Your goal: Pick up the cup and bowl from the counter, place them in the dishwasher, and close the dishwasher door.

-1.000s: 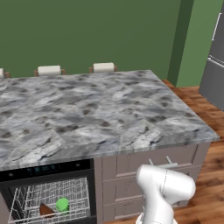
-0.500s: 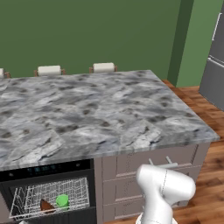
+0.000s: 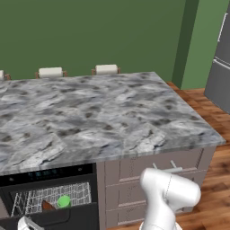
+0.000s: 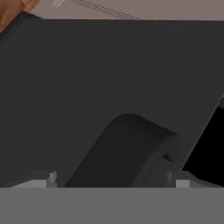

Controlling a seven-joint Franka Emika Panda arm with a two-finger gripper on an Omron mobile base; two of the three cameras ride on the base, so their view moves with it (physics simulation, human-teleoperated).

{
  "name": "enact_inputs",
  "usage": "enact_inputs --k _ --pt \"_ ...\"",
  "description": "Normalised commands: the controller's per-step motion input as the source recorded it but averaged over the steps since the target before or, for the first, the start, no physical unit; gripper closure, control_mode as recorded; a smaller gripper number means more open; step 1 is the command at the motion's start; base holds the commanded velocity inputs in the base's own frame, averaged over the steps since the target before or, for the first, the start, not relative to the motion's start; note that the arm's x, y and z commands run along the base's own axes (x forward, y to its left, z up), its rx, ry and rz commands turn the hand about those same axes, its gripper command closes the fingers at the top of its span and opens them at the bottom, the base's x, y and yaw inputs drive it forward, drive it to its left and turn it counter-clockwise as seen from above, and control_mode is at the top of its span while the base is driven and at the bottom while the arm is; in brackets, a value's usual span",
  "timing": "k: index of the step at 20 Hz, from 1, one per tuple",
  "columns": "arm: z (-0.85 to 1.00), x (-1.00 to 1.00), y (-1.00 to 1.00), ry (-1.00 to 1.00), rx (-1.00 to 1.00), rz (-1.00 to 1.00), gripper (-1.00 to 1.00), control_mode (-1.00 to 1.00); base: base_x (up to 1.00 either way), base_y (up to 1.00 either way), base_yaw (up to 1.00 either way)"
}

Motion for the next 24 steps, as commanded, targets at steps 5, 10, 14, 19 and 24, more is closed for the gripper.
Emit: enact_inputs --k 5,10,14,19,24 --pt "-0.26 0.65 -0.36 -0.1 -0.04 0.0 -1.0 -1.0 0.0 0.0 0.0" --pt "-0.26 0.63 -0.37 -0.1 -0.05 0.0 -1.0 -1.0 0.0 0.0 0.0" --pt "-0.26 0.61 -0.36 -0.1 -0.05 0.0 -1.0 -1.0 0.0 0.0 0.0" --pt "-0.3 0.61 -0.37 -0.1 -0.05 0.0 -1.0 -1.0 0.0 0.0 0.0" --pt "-0.31 0.62 -0.38 -0.09 -0.06 0.0 -1.0 -1.0 0.0 0.0 0.0"
